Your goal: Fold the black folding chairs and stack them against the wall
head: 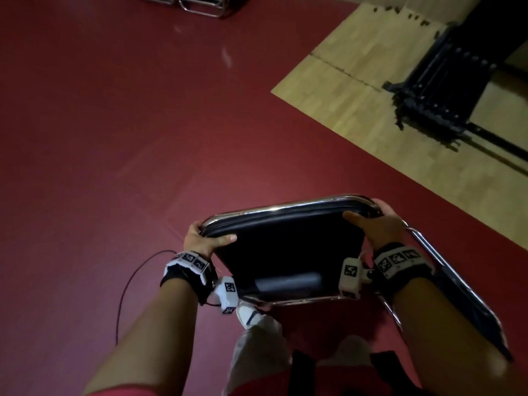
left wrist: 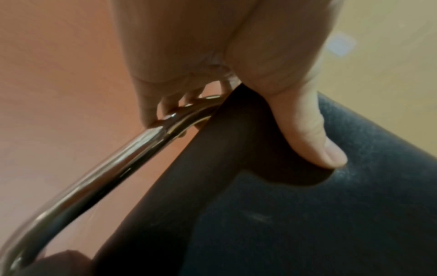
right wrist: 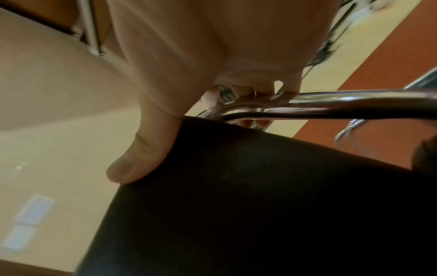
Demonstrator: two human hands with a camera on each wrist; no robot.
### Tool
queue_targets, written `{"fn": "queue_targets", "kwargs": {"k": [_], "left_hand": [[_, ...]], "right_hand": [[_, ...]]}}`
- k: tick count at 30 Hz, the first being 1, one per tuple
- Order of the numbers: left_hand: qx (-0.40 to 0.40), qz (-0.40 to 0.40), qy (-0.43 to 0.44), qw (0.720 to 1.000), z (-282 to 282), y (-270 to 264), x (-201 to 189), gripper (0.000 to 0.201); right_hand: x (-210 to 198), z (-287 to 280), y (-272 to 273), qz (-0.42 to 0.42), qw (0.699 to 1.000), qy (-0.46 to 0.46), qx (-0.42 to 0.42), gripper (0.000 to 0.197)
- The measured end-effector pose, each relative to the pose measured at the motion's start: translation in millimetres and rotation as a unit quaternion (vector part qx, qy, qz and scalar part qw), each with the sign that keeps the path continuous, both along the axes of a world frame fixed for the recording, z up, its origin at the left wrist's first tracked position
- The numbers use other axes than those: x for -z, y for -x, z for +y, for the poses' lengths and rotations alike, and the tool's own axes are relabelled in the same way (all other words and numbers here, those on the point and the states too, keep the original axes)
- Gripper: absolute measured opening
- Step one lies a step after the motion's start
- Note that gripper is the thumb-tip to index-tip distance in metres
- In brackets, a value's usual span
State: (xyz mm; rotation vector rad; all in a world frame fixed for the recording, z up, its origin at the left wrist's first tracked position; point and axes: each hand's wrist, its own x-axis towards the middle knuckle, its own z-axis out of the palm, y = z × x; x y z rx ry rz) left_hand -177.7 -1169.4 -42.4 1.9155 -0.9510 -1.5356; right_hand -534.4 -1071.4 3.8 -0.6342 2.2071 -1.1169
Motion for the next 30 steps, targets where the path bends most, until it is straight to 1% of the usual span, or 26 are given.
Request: {"fn": "queue_targets", "kwargs": {"k": [3, 5, 6, 9, 12, 15, 17, 20, 22, 25, 27, 30], "left_hand": [[-0.009, 0.002, 0.033, 0.999, -46, -37, -23, 0.077], [-0.026, -0.001, 0.065, 0.998, -78, -63, -41, 0.076], [-0.029, -0.004, 0.081, 0.996, -89, -72, -48, 0.074], [-0.066, -0.014, 0.137, 0.988, -139, -107, -74, 0.074], [-0.104, -0.027, 0.170, 0.980, -185, -139, -92, 0.078], [-0.156, -0.038, 0.187, 0.969, -247, -172, -104, 0.083], [-0.178, -0.039, 0.197, 0.963, -287, -187, -115, 0.082], [-0.233, -0.046, 0.208, 0.949, -351, -212, -128, 0.080], [-0.265, -0.056, 0.221, 0.937, -395, -229, -141, 0.081], [-0.291, -0.064, 0.231, 0.926, -462, -261, -149, 0.082], [-0.312, -0.070, 0.241, 0.916, -506, -282, -152, 0.082], [-0.338, -0.069, 0.247, 0.906, -584, -323, -149, 0.089]], "right_hand": [[-9, -51, -29, 0.011, 1.000, 0.001, 0.003, 0.059], [-20, -93, -50, 0.000, 1.000, 0.007, -0.006, 0.072], [-26, -109, -59, -0.004, 1.000, 0.018, -0.009, 0.075], [-48, -186, -94, -0.024, 0.996, 0.071, -0.043, 0.071], [-55, -268, -124, -0.043, 0.990, 0.111, -0.081, 0.071], [-60, -362, -154, -0.057, 0.984, 0.130, -0.109, 0.075], [-66, -425, -173, -0.069, 0.979, 0.140, -0.131, 0.076], [-78, -528, -204, -0.080, 0.969, 0.143, -0.186, 0.073], [-93, -590, -227, -0.086, 0.962, 0.152, -0.209, 0.069], [-111, -680, -262, -0.087, 0.952, 0.158, -0.246, 0.066], [-117, -736, -287, -0.096, 0.948, 0.161, -0.257, 0.067], [-117, -825, -327, -0.103, 0.942, 0.164, -0.275, 0.060]]}}
